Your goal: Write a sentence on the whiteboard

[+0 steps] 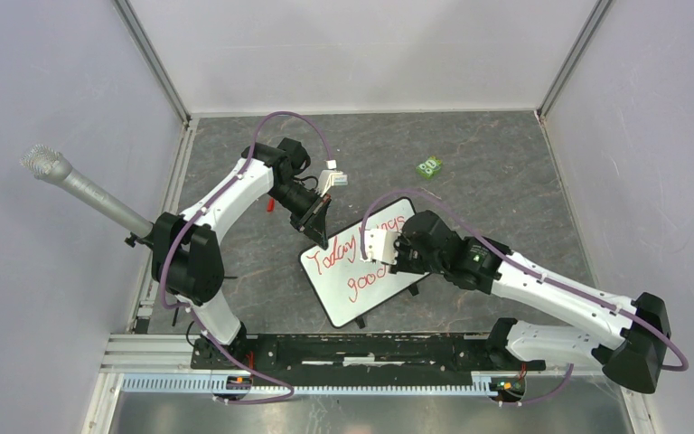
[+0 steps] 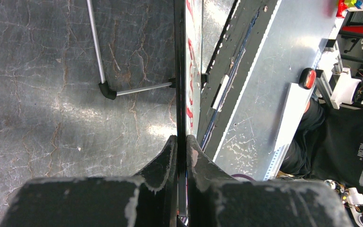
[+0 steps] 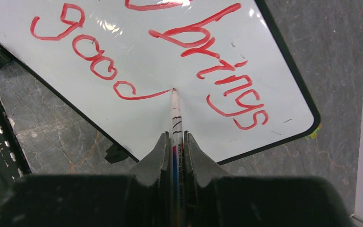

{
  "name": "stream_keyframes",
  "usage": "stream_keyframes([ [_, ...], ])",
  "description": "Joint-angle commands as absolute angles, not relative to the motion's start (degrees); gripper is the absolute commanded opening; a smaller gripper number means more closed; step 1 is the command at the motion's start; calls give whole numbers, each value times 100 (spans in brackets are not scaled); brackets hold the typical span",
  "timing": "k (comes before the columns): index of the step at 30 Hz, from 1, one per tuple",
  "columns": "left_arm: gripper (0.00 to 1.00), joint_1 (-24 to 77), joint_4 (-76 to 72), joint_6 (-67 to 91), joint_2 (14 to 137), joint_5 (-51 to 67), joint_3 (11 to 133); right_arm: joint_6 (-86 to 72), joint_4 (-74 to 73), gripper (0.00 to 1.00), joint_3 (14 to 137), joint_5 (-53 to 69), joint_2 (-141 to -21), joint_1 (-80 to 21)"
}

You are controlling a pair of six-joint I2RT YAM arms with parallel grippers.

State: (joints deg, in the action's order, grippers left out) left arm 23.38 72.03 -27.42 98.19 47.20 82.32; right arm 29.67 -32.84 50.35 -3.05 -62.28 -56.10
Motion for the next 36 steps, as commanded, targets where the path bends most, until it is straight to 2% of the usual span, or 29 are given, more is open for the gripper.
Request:
stream_keyframes([
  [1,2,2364,7032,-2703,9688,4729,8190,2892,-3004,0,5326,-406,-6145,-5548],
  [36,3,2365,7014,-2705,9724,4715,8170,3079,-3405,0,4512,161,-6197,-5590],
])
